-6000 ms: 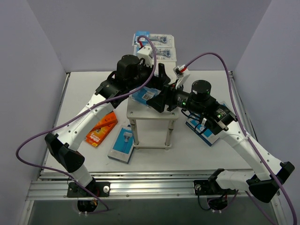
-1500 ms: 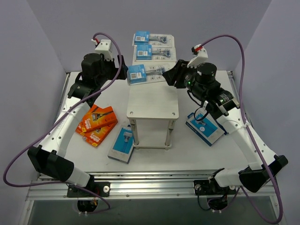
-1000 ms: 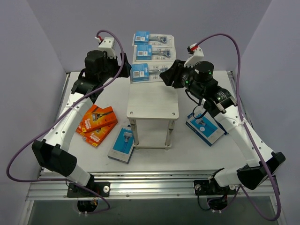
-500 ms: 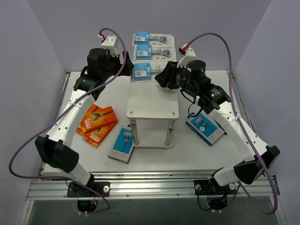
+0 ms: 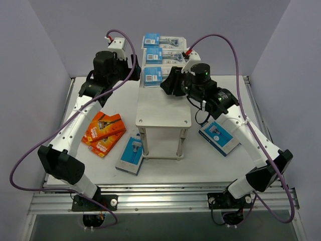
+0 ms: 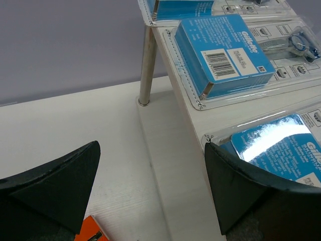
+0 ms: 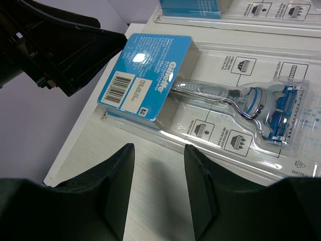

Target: Place and organize the shaving razors onto the shelf

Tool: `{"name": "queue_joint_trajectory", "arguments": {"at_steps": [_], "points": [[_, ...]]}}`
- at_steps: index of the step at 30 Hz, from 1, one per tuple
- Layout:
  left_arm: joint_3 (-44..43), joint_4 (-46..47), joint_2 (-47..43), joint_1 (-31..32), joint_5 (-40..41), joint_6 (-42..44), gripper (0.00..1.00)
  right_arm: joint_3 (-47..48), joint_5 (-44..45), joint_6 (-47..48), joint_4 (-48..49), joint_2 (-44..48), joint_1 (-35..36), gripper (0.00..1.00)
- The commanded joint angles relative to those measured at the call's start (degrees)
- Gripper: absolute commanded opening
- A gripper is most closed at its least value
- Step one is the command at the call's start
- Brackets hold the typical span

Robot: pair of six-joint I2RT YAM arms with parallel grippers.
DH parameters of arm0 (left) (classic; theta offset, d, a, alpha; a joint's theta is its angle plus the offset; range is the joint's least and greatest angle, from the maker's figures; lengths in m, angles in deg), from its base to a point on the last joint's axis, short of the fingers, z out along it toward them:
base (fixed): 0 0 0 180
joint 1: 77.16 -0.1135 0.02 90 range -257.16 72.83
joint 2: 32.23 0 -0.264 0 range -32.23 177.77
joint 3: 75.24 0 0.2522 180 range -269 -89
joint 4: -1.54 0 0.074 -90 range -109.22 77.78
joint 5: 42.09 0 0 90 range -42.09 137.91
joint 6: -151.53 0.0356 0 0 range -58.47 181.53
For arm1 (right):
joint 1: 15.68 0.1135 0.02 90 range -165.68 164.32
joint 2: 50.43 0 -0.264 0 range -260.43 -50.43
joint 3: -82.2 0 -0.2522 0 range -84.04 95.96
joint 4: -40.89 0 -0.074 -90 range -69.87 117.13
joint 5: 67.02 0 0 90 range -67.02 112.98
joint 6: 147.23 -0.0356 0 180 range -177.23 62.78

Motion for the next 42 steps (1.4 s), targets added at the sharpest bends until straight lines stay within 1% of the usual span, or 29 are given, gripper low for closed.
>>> {"name": "queue_joint_trajectory", "arguments": {"at_steps": [1, 2, 4, 7, 10, 15, 18, 22, 28, 36, 42], "points": [[-0.7, 0.2, -5.0, -0.5, 4.5, 3.5, 0.94, 2.9, 2.1, 0.7, -0.6, -1.2, 0.6, 0.40], [-0.9, -0.6, -5.6, -0.8, 5.9, 4.3, 0.94, 2.9, 2.3, 0.7, -0.7, -1.4, 0.7, 0.40], [-1.0, -3.1, -7.6, -3.1, 6.2, 4.9, 0.94, 2.9, 2.6, 0.4, -0.6, -1.5, 0.7, 0.40], [1.0, -3.7, -11.9, -5.7, 6.0, 5.3, 0.94, 2.8, 2.5, 0.3, -0.5, -1.8, 0.9, 0.40], [4.9, -3.7, -16.3, -7.2, 6.3, 5.4, 0.94, 2.4, 2.6, 0.1, -0.2, -2.2, 1.1, 0.40], [14.5, -2.2, -23.4, -7.8, 6.3, 4.4, 0.94, 2.3, 1.9, -0.1, 0.5, -2.0, 1.8, 0.40], [19.3, -1.0, -25.7, -8.0, 6.2, 3.4, 0.94, 2.6, 1.8, 0.0, 0.5, -2.0, 2.7, 0.40], [23.5, 0.5, -27.1, -8.0, 6.0, 2.9, 0.94, 3.2, 1.7, -0.2, 0.5, -2.2, 3.9, 0.40], [29.5, 4.0, -30.2, -8.1, 7.9, 3.2, 0.94, 2.9, 1.9, -0.3, 0.5, -3.1, 4.7, 0.40], [34.2, 6.5, -32.8, -7.9, 11.7, 5.2, 0.94, 5.0, 2.5, -0.3, 0.5, -6.1, 4.7, 0.40], [36.2, 7.4, -32.9, -7.5, 12.1, 5.5, 0.94, 6.4, 2.9, 0.0, 0.0, -7.8, 4.7, 0.40]]}}
